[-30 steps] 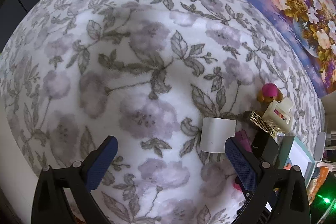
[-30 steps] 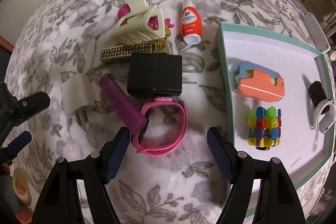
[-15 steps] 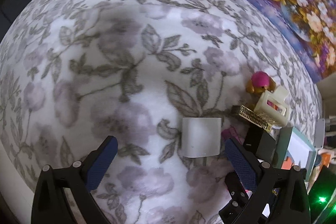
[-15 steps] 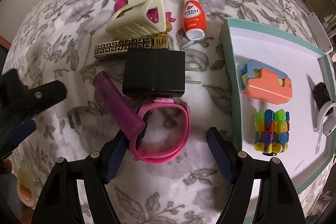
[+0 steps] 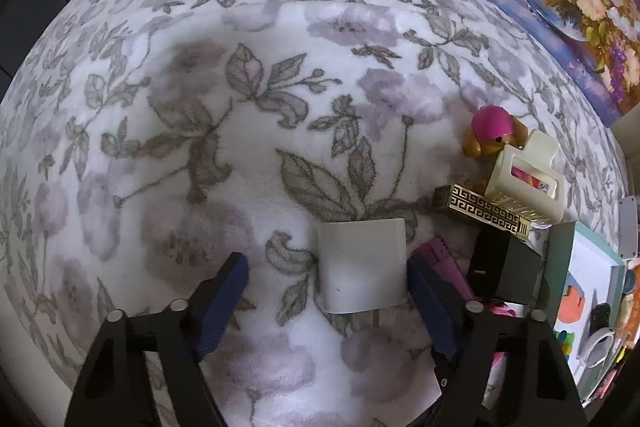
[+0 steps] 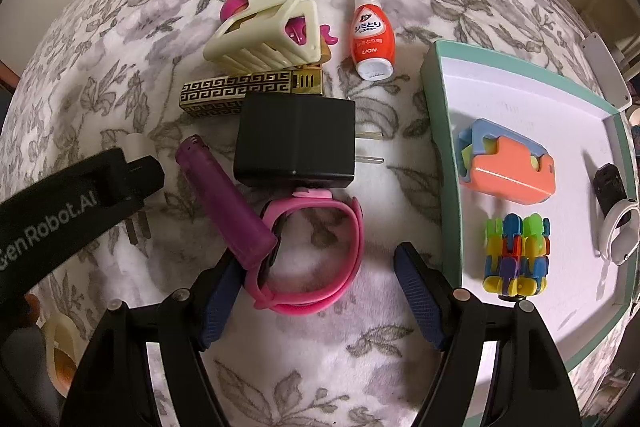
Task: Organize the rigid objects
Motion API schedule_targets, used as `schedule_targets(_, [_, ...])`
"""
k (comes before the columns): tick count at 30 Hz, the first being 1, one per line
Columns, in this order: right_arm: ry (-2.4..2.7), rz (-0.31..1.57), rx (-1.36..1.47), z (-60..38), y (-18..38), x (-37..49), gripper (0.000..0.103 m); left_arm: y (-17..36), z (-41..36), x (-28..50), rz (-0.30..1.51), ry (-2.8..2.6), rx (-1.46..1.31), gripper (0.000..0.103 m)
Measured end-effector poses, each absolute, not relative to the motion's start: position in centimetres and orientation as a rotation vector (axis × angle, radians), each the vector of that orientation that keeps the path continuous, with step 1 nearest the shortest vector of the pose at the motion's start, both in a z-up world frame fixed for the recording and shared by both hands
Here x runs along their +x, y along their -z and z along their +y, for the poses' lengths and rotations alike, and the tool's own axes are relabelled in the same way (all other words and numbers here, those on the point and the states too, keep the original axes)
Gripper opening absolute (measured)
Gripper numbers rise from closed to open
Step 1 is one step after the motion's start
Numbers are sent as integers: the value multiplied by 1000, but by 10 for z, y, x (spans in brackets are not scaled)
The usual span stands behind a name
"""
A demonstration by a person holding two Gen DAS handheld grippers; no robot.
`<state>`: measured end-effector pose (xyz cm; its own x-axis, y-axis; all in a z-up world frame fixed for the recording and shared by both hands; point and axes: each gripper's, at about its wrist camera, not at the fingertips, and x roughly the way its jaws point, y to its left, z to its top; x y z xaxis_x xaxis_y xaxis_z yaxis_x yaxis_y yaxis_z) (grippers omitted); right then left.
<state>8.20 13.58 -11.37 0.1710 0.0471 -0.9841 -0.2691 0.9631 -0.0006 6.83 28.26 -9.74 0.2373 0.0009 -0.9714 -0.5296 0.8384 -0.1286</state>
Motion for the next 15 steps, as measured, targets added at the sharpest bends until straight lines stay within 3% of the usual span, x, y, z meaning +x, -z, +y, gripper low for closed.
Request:
schedule_targets(2, [-228, 1382, -191, 136, 114, 81, 77, 98, 281, 70, 1289, -378, -478, 77])
schedule_targets(4, [-229, 1379, -193, 136, 114, 80, 77, 98, 279, 71, 1288, -363, -477, 65])
schedule_targets(7, [-231, 1373, -198, 137, 114, 79, 77, 99, 274, 72, 1297, -360, -449, 55])
schedule_targets(12, [-237, 1365, -201, 136, 114, 76, 77, 101, 271, 75, 1303, -383, -412, 46])
schedule_targets(15, [-238, 1360, -203, 136, 113, 74, 77, 101, 271, 75, 1301, -387, -411, 46])
